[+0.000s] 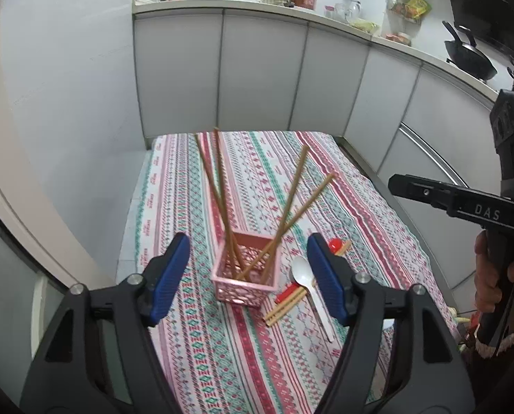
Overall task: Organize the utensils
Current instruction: 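Move both grippers back over the loose chopsticks and spoons, then grasp a loose wooden chopstick beside the red spoon with the right gripper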
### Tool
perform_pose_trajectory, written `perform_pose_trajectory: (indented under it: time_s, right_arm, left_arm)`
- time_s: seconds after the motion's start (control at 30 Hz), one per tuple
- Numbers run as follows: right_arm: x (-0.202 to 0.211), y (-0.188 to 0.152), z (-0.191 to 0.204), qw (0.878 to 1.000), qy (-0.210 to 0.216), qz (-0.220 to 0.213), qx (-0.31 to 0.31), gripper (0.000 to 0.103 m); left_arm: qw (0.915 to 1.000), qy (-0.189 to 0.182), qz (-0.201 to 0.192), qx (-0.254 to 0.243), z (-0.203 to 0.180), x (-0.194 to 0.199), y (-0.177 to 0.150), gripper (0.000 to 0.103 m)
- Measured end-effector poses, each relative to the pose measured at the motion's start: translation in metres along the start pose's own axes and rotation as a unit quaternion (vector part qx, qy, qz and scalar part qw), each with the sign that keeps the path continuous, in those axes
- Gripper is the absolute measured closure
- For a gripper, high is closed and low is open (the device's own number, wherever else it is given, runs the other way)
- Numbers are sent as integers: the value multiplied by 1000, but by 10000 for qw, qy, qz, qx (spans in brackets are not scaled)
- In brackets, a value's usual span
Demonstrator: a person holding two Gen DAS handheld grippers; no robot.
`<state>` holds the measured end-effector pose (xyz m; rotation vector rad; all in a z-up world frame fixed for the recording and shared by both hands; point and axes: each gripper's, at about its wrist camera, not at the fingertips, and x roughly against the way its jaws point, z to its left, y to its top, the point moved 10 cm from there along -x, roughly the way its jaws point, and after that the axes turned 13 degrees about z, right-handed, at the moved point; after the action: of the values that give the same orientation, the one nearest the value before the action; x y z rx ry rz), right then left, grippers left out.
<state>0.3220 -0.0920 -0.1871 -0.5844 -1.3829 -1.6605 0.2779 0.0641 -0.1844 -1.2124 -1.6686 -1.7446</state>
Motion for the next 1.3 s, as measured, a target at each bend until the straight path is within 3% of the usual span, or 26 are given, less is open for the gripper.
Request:
perform_pose_trajectory:
  time_s: [0.33, 0.6, 0.77, 0.87, 1.1, 1.3]
  right_arm:
    - [-18, -31, -51, 9966, -354, 639, -374, 36]
    - [-59, -62, -102, 9845, -521, 1382, -951, 36]
    - [-93, -83, -132, 9706, -569, 1850, -1433, 36]
    - [-109, -90, -143, 9639, -523, 2032, -1642, 39]
    - [-149, -96, -143, 9514, -350, 2418, -1876, 59]
    - [-178, -88, -135, 9475, -401, 2545, -1896, 63]
  left_arm:
    - [9970, -86, 594, -480, -34, -25, -28, 22]
    - [9893, -136, 1259, -727, -64, -58, -67, 22]
    - [9830, -106, 1522, -1027, -81, -75, -88, 22]
    - [9806, -92, 1646, -1061, -81, -81, -93, 22]
    - [9780, -139, 1875, -900, -70, -94, -95, 22]
    - [9770, -174, 1963, -810, -64, -100, -93, 22]
